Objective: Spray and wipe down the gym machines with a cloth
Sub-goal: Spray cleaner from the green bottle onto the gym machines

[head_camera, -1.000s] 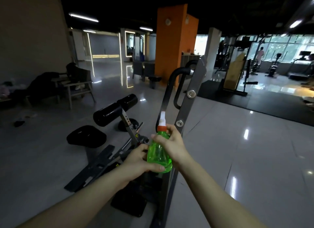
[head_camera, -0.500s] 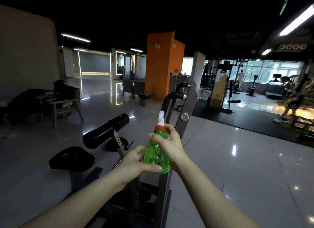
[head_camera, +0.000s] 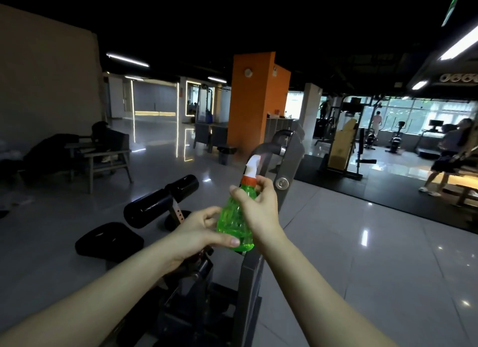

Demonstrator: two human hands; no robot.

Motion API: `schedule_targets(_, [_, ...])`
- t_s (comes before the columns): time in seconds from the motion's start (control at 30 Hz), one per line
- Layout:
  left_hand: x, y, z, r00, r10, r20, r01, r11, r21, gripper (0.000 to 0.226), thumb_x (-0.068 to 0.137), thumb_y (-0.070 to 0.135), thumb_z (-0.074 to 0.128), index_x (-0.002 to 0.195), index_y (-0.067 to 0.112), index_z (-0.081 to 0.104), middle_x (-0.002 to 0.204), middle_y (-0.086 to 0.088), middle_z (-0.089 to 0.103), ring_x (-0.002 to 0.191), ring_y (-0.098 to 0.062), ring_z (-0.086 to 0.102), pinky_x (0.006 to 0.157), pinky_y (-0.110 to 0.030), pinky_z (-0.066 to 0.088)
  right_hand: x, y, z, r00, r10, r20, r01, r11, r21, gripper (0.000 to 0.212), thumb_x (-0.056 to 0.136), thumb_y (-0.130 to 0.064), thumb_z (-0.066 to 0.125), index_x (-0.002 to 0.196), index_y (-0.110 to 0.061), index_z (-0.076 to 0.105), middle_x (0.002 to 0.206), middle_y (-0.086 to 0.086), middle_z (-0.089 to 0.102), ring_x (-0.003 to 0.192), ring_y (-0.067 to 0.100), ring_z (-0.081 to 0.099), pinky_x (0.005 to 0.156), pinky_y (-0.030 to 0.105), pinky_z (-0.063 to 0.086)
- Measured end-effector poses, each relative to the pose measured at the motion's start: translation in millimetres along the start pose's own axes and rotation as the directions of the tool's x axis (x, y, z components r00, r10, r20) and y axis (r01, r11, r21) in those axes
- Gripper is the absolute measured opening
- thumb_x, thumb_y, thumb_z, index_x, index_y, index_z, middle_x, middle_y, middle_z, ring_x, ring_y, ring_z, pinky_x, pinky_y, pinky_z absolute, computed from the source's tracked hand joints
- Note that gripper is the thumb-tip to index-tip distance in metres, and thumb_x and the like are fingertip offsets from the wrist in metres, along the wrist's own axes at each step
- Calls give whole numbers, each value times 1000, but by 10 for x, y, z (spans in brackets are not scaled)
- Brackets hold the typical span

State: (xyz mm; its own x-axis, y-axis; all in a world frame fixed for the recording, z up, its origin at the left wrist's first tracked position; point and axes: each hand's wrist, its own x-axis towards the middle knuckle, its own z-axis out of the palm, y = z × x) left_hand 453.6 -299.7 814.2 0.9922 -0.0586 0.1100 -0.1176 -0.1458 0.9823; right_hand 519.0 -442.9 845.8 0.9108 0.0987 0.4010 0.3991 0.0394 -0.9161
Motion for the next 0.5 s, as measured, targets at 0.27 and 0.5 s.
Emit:
schedule_targets(0.27, [-403, -320, -127, 995, -81, -50, 80, 996, -25, 68, 59, 16, 94, 121, 14, 67, 109, -8, 78, 105, -25, 74, 101, -45, 53, -339, 219, 241, 986, 135, 101, -135, 991, -7, 53, 87, -28, 80, 130, -18, 51, 109, -4, 62, 101, 15, 66, 88, 31, 56])
schedule_targets(0.5, [-856, -650, -262, 978, -202, -52, 200, 979, -29, 64, 70, 12, 92, 127, 19, 64, 112, -5, 77, 108, -23, 73, 107, -51, 50, -788, 425, 522, 959, 261, 107, -262, 965, -2, 51, 87, -28, 80, 128, -20, 50, 110, -5, 63, 98, 13, 67, 84, 29, 57])
